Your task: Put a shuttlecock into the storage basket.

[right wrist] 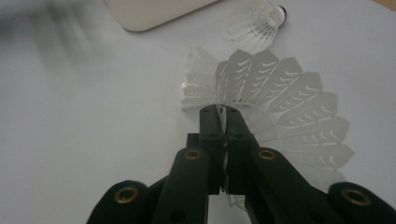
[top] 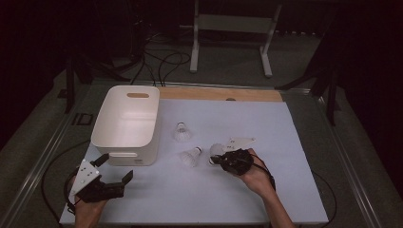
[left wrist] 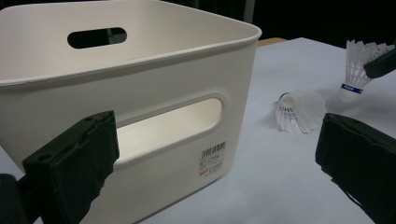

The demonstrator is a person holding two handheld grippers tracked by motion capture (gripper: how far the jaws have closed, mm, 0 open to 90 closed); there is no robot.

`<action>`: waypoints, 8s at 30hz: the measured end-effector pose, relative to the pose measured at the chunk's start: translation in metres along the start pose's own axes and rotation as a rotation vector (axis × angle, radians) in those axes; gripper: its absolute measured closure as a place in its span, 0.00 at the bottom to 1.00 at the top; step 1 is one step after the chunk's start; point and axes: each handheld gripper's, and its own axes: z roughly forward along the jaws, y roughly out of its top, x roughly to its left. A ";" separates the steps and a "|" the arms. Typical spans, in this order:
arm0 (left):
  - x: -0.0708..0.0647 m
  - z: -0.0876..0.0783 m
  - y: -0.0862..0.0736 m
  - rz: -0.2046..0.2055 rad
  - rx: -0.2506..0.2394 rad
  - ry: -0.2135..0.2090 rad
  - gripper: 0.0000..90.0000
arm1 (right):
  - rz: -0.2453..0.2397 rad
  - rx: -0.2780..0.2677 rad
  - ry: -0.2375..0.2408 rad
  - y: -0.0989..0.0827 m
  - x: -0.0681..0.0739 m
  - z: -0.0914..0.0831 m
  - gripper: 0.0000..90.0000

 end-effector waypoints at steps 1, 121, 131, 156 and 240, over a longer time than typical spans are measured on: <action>0.000 0.000 0.000 0.000 -0.001 0.000 0.00 | 0.000 0.000 0.000 0.000 0.000 0.000 0.99; -0.001 0.001 0.000 0.007 0.006 -0.009 0.00 | 0.014 -0.162 -0.066 0.080 0.015 -0.014 0.99; -0.001 0.001 0.000 0.007 0.007 -0.009 0.00 | 0.012 -0.171 -0.069 0.085 0.016 -0.014 0.99; -0.001 0.001 0.000 0.009 0.008 -0.009 0.00 | 0.024 -0.192 -0.061 0.099 0.015 -0.011 0.99; 0.000 0.000 0.000 0.009 0.009 -0.010 0.00 | 0.010 -0.221 -0.031 0.148 0.019 0.004 0.99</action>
